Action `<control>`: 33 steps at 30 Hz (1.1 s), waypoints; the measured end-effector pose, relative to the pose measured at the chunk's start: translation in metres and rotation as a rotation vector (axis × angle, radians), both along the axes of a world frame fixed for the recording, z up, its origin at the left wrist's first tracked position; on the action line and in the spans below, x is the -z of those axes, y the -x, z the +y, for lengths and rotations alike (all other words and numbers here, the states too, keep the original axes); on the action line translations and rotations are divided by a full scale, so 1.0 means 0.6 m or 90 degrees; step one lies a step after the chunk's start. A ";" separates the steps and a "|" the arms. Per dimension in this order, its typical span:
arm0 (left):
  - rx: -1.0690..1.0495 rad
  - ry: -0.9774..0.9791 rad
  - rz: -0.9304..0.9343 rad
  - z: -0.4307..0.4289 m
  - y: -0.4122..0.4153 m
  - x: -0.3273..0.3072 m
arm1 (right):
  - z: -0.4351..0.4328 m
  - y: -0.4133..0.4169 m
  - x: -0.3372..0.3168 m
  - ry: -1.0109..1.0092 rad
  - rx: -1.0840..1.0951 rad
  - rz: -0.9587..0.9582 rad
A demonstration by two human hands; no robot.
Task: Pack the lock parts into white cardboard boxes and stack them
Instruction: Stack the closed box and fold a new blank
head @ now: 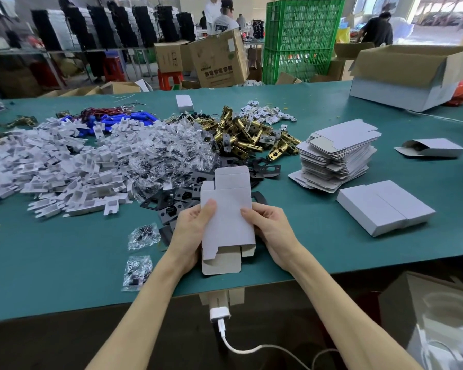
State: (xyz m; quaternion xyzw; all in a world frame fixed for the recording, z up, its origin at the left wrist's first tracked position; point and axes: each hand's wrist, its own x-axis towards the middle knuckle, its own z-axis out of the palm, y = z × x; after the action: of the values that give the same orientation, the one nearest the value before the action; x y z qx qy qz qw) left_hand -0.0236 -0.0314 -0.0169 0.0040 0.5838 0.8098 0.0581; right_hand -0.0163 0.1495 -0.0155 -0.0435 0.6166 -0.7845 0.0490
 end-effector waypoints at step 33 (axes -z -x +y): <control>0.048 0.119 0.061 0.003 -0.004 0.007 | -0.007 -0.004 -0.005 -0.044 0.131 -0.011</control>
State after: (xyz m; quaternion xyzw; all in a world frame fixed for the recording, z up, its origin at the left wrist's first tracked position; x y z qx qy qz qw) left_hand -0.0211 -0.0297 -0.0213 0.0595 0.6580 0.7481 0.0610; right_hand -0.0138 0.1454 -0.0123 0.0283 0.6439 -0.7642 -0.0248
